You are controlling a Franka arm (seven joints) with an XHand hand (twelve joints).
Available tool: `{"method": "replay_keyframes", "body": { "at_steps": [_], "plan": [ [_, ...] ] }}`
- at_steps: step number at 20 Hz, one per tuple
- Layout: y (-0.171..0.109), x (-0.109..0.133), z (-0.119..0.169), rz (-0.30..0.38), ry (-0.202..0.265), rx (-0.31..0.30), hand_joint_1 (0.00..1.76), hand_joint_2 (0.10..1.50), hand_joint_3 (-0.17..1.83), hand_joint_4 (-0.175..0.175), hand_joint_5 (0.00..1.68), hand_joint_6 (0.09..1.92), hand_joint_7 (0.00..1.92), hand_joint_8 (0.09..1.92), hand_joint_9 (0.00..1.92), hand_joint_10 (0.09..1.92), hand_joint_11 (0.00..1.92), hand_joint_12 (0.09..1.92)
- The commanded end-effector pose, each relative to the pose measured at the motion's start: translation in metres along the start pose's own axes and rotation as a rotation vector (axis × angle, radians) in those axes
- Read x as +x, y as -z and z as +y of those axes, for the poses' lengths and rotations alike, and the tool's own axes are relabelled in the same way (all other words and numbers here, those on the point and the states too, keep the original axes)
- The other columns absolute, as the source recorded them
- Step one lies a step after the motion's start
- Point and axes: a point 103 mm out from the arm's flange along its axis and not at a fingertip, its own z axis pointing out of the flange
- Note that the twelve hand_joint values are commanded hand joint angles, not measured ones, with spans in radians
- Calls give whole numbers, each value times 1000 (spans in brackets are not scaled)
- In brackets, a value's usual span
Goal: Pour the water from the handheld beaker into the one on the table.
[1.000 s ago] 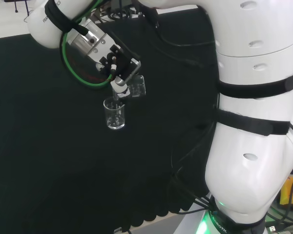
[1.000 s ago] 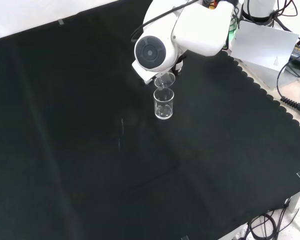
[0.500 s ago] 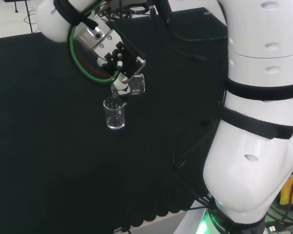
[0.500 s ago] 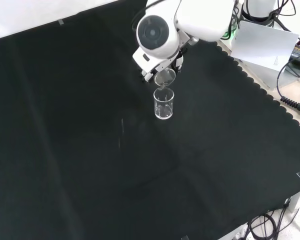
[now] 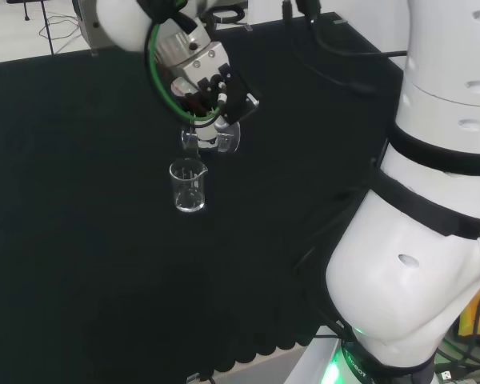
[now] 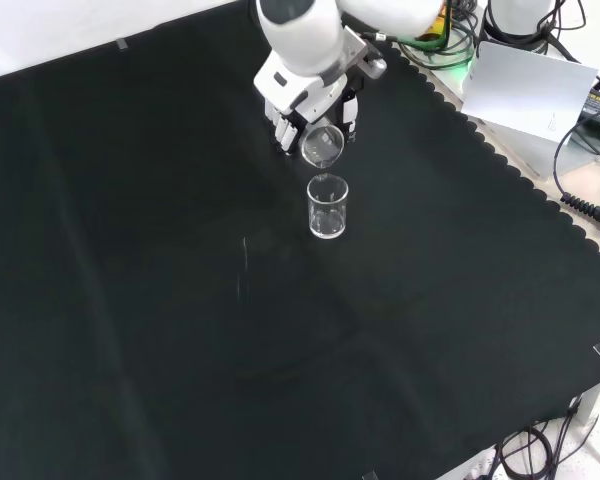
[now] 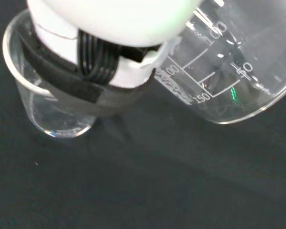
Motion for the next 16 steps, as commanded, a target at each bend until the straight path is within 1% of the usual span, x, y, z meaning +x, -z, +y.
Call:
{"method": "replay_keyframes", "body": {
  "at_steps": [1,6,10,16],
  "plan": [
    [-9,-18,3,159,38,-98,1294,603,892,-175,1101,1043,1162,1031,1533,934,1098,909],
    [-22,-32,10,241,68,-147,1294,608,885,-175,1099,1043,1159,1032,1528,931,1093,905],
    [-29,-42,17,297,61,-167,1293,611,879,-175,1098,1043,1158,1032,1526,928,1088,901],
    [-36,-58,27,367,79,-203,1293,614,875,-175,1097,1042,1156,1031,1525,926,1087,898]
  ]
}}
